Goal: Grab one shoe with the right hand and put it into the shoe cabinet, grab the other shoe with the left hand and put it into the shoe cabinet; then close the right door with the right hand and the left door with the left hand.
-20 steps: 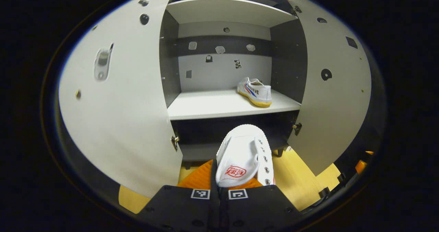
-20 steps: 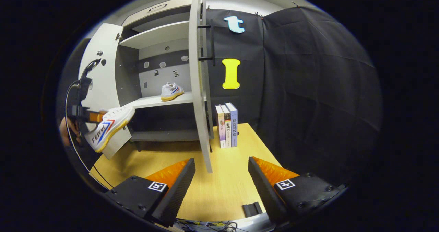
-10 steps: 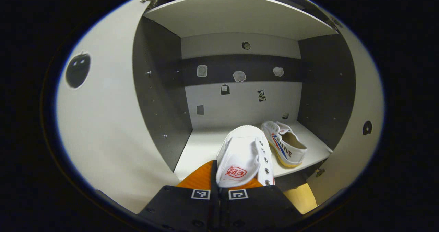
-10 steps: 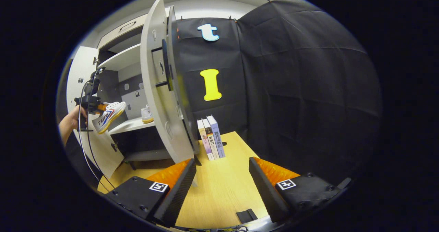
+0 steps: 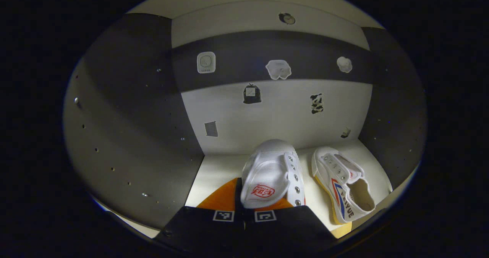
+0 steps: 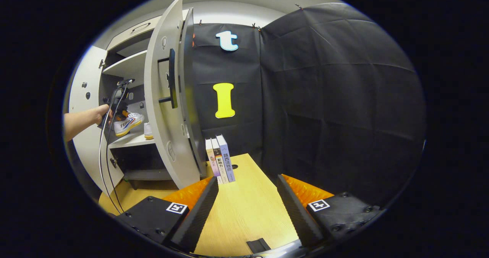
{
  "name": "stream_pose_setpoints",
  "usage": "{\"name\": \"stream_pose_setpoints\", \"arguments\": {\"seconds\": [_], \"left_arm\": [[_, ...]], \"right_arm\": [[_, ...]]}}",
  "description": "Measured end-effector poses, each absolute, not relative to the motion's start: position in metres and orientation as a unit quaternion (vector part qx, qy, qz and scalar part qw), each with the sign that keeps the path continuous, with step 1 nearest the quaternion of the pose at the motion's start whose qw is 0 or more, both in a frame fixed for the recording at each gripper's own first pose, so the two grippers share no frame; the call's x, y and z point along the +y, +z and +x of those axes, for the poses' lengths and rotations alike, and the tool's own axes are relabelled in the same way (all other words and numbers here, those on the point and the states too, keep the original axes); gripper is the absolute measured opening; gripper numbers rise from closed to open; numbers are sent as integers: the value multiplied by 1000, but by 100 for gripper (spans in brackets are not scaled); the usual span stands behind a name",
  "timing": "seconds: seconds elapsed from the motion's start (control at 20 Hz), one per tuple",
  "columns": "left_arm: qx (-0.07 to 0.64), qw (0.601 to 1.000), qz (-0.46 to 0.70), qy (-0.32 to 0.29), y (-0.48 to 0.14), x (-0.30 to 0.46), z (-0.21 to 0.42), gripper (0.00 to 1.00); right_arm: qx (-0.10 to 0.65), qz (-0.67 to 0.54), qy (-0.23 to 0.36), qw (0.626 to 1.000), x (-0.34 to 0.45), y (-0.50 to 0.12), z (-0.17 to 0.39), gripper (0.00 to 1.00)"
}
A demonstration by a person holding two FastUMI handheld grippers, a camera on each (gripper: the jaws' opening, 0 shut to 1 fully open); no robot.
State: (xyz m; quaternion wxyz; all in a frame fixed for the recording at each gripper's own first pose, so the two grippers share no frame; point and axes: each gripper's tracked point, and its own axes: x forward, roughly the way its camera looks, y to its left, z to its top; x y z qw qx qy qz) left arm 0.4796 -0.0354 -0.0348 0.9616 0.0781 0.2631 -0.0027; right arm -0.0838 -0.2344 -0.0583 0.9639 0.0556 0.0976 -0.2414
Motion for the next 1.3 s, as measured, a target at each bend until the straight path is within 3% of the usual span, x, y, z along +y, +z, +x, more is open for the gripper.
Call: {"name": "stream_pose_setpoints", "arguments": {"seconds": [0.5, 0.65, 0.85, 0.95, 1.0, 1.3], "left_arm": [[317, 944, 92, 8, -83, -42, 500, 7], [308, 947, 88, 1, -73, -45, 491, 17], [253, 957, 142, -2, -38, -40, 456, 79], [223, 964, 143, -18, -18, -49, 426, 100], [203, 969, 140, -30, -5, -57, 409, 96], [77, 991, 91, -67, 68, -90, 284, 96]], "right_arm": [[107, 57, -254, 960, -244, -69, -83, 99], [100, 55, -239, 964, -240, -66, -70, 99], [85, 58, -205, 973, -228, -51, -53, 99], [82, 51, -187, 978, -224, -44, -45, 99], [78, 47, -177, 980, -222, -38, -41, 99], [58, 51, -139, 987, -225, -9, -18, 98]]}}
